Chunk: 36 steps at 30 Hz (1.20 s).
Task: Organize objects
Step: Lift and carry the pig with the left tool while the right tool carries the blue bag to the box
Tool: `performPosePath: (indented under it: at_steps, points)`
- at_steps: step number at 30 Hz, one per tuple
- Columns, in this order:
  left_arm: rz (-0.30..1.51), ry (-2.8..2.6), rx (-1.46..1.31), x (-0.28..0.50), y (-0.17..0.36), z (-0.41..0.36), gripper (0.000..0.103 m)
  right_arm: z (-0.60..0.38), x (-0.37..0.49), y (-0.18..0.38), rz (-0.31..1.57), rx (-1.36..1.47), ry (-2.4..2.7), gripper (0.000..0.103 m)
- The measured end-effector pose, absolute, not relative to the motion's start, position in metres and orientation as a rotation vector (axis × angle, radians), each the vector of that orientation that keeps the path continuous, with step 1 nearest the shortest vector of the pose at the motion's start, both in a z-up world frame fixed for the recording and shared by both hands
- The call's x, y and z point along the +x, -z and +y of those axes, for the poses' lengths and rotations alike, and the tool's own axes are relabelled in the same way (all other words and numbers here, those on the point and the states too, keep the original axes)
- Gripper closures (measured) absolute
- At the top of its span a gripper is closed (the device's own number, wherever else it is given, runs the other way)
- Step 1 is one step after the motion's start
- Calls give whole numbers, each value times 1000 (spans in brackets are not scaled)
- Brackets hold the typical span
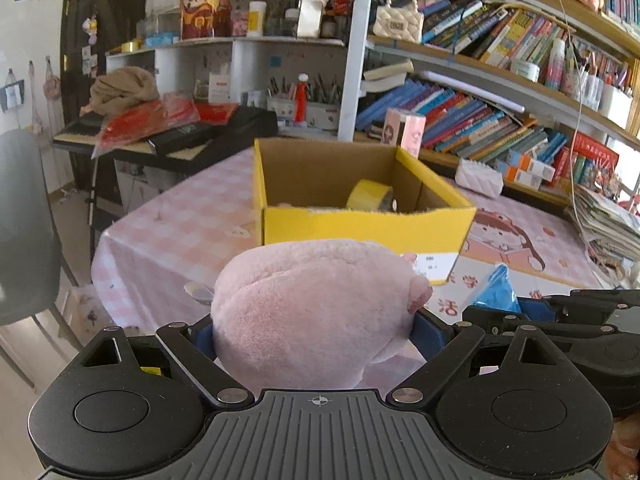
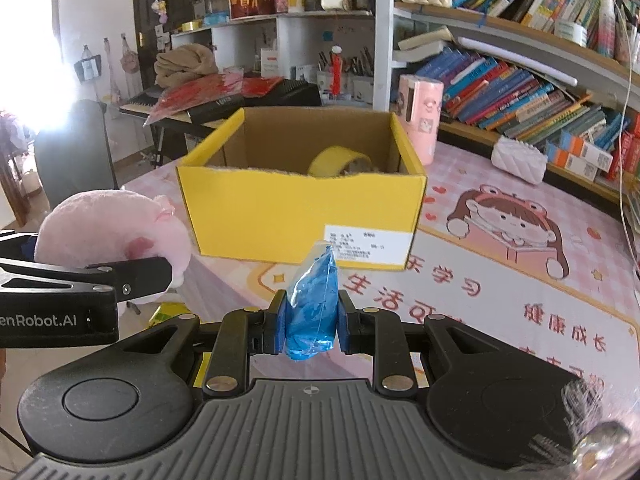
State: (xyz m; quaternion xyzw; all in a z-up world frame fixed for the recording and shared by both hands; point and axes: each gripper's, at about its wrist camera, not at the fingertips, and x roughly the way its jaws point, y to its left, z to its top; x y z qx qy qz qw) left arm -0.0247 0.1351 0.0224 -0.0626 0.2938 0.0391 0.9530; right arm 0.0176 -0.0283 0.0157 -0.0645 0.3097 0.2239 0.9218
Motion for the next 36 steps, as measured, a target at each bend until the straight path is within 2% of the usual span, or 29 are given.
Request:
performPosePath:
  at_steps: [11, 23, 36]
  points:
    - [538, -89, -117, -3, -37, 140, 11, -25, 43, -35, 588, -124, -459, 81]
    - [477, -129, -93, 58, -54, 141, 11, -17, 110, -50, 533, -115, -490, 81]
    - [514, -179, 53, 130, -39, 123, 10, -14, 196, -48, 537, -153, -547, 81]
